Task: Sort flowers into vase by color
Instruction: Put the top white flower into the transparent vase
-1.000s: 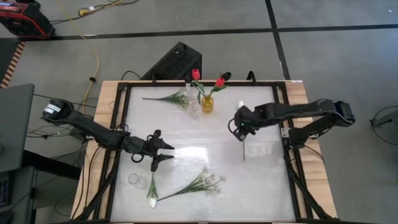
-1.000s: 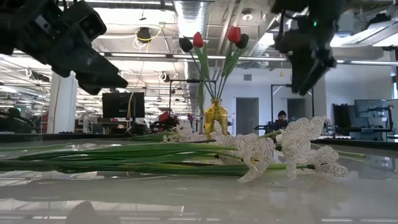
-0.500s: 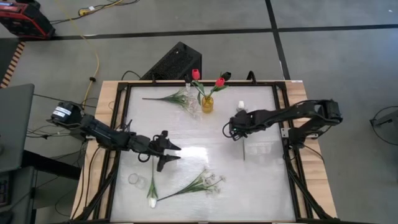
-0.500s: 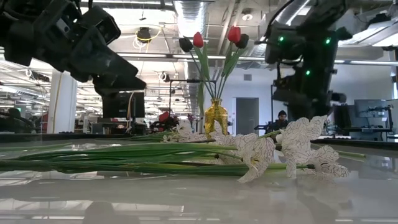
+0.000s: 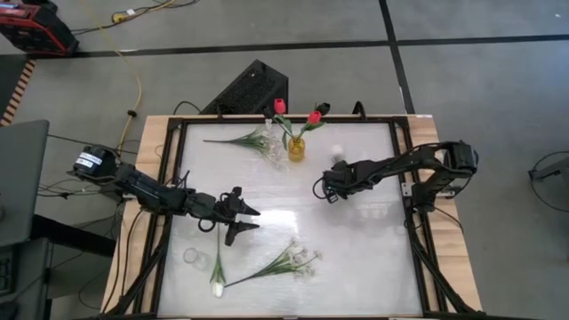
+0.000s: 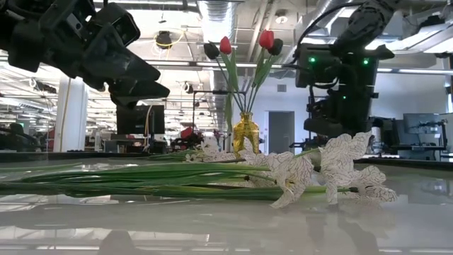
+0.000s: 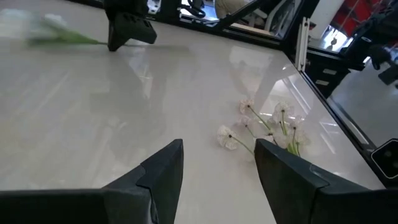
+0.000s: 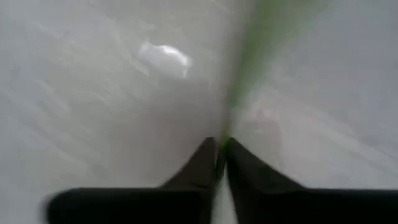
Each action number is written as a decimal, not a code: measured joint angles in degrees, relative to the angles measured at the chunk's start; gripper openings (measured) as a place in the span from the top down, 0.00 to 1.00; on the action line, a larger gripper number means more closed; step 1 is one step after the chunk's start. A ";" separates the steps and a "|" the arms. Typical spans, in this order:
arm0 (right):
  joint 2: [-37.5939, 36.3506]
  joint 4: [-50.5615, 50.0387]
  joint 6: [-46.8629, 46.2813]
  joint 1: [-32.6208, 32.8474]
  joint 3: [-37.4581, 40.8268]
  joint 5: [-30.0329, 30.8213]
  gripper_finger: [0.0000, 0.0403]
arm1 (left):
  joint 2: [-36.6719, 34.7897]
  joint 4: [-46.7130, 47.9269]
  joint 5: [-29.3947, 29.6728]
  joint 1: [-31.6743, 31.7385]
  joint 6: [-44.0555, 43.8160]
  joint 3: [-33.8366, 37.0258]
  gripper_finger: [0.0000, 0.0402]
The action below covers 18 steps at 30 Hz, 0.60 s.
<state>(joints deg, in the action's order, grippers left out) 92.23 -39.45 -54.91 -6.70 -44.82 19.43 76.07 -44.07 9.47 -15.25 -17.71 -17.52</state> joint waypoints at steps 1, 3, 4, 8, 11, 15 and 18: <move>-1.14 -0.19 -0.39 0.23 0.08 0.78 0.94 | 0.00 0.00 -0.01 0.00 -0.36 0.00 0.54; -3.71 -2.36 -1.06 0.93 0.53 3.10 0.94 | 0.00 -0.01 0.00 0.00 -0.85 0.00 0.54; -5.18 -2.58 -1.46 1.25 0.59 3.44 0.93 | 0.00 0.00 0.00 -0.02 -1.25 0.00 0.54; -10.39 1.15 -1.79 4.62 0.22 3.43 0.91 | 0.00 0.00 0.02 -0.02 -2.42 0.00 0.54; -12.46 7.77 -0.69 9.17 0.37 3.07 0.94 | 0.00 -0.05 0.07 -0.02 -2.48 0.00 0.54; -13.46 19.06 2.53 16.62 0.22 2.05 0.94 | 0.00 -0.11 0.15 -0.02 -2.54 0.00 0.54; -12.93 29.69 7.68 21.91 0.22 1.39 0.93 | 0.00 -0.36 0.15 -0.02 -2.38 0.00 0.54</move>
<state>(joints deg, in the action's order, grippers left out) 79.29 -9.76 -47.22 15.21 -44.60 20.82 76.07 -44.43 9.63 -15.27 -20.09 -17.52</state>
